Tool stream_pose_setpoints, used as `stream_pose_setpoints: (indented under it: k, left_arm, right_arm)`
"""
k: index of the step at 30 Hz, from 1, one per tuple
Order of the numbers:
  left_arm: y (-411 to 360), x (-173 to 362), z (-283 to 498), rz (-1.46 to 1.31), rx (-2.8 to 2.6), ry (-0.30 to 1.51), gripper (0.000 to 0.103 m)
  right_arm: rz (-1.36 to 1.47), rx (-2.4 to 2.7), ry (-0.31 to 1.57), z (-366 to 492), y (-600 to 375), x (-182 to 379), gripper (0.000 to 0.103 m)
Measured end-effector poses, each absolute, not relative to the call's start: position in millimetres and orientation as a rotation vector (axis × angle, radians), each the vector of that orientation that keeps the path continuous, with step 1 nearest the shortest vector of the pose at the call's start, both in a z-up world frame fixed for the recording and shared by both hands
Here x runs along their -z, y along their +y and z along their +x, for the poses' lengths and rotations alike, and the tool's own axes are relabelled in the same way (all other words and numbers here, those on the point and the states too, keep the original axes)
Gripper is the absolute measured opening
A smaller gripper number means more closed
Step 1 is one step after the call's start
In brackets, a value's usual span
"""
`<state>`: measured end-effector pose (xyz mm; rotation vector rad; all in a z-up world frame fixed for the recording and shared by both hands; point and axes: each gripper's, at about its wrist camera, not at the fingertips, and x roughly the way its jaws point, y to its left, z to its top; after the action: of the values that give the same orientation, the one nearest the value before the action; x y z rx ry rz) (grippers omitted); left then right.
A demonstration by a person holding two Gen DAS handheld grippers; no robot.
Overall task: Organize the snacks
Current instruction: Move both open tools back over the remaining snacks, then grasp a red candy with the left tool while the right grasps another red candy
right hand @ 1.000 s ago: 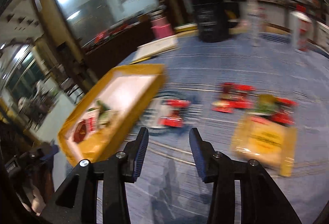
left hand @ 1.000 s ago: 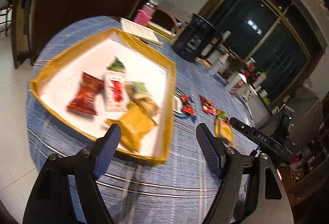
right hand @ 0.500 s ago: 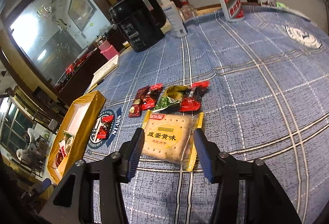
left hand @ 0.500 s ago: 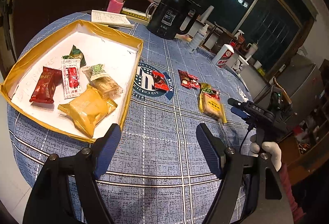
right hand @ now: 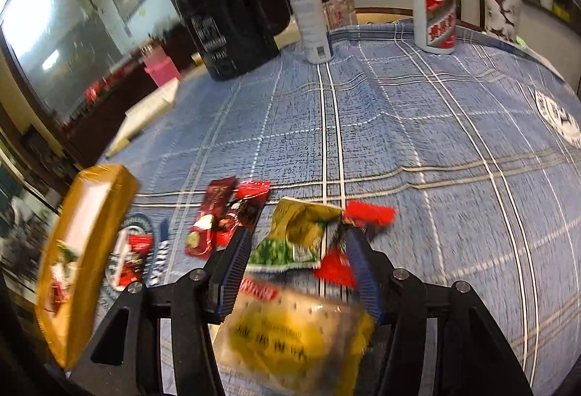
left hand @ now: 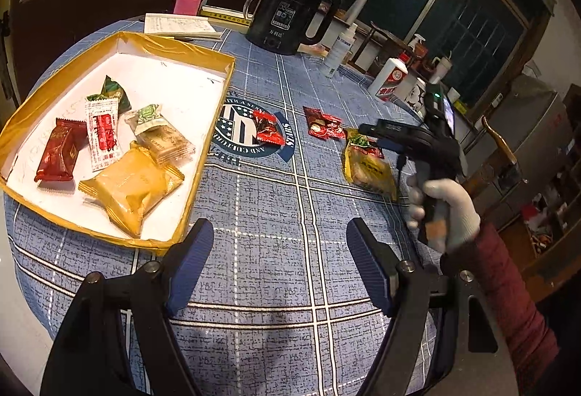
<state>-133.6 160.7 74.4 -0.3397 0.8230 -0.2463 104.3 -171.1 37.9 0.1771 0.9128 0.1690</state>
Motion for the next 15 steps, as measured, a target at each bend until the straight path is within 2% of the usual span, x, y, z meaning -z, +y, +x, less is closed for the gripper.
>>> stream_pose_setpoints:
  k: [6,7,8,10,13,15]
  left_arm:
    - [156.7,-77.5,-122.3,-0.286,0.218,0.823,0.076]
    - [154.1,-78.3,-119.9,-0.271,0.217,0.822,0.076]
    - [151.6,-78.8,-117.1,-0.26,0.218,0.823,0.076]
    - [146.5,-79.4,-110.2,-0.243,0.221,0.829,0.076]
    - [136.1,-79.9,-95.4,-0.215,0.237,0.836,0.076]
    - [126.7,-79.8,-82.6,-0.182,0.245,0.842,0.076]
  right_arm:
    - [0.078,-0.143,0.962,118.9,-144.1,-24.1,0.049]
    - [0.054,-0.128,0.946,117.7,-141.4,-23.2,0.04]
    - [0.056,-0.129,0.937,116.6,-141.6,-23.4,0.039]
    - [0.101,-0.149,0.914,113.9,-147.1,-26.1,0.018]
    - [0.146,-0.157,0.877,107.2,-155.8,-33.9,0.01]
    - [0.173,-0.166,0.845,99.7,-162.0,-38.3,0.01]
